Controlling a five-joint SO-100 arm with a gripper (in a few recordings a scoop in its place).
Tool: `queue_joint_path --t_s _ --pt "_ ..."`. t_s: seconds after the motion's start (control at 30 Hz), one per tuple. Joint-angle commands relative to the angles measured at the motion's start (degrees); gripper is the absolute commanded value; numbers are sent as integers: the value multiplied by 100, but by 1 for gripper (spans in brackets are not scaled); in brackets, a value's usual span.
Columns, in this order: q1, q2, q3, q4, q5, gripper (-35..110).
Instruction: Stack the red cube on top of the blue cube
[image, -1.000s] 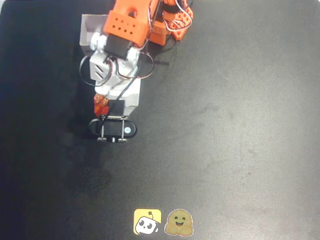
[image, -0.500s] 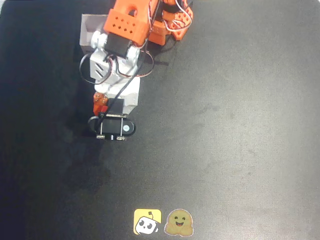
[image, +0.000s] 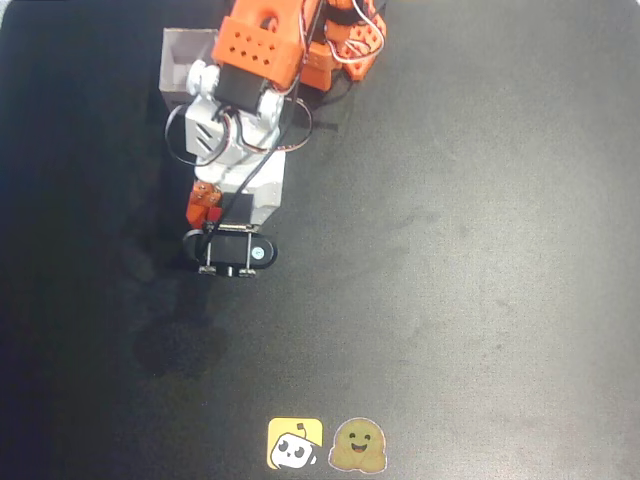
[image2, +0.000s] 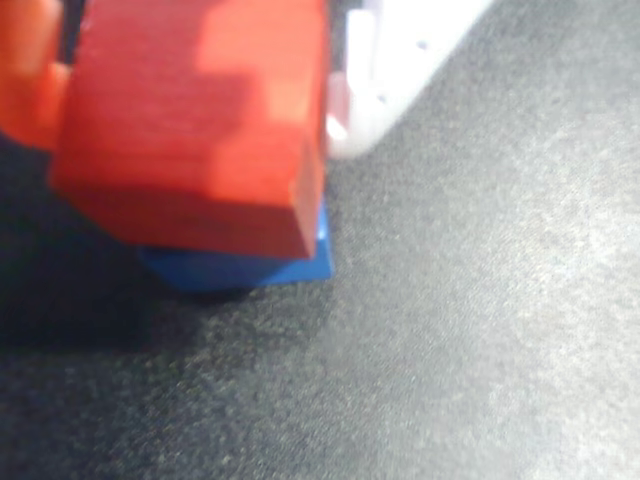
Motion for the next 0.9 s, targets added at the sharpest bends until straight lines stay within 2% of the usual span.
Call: queue_joint_path --t_s 0.0,0.13,0.27,0.33,0.43,0.57,0.7,0.87 --pt "-44 369 -26 -35 62 22" --pt "-79 642 -308 -26 53 26" --pt "-53 642 -1195 255 -360 27" --pt "-44 800 -1547 571 -606 22" --pt "-97 1318 -1670 1046 -562 2" --pt "-448 2347 -1020 1257 -44 0" --pt "-905 3946 431 1160 694 0" --pt "-1143 6328 2127 1468 967 0"
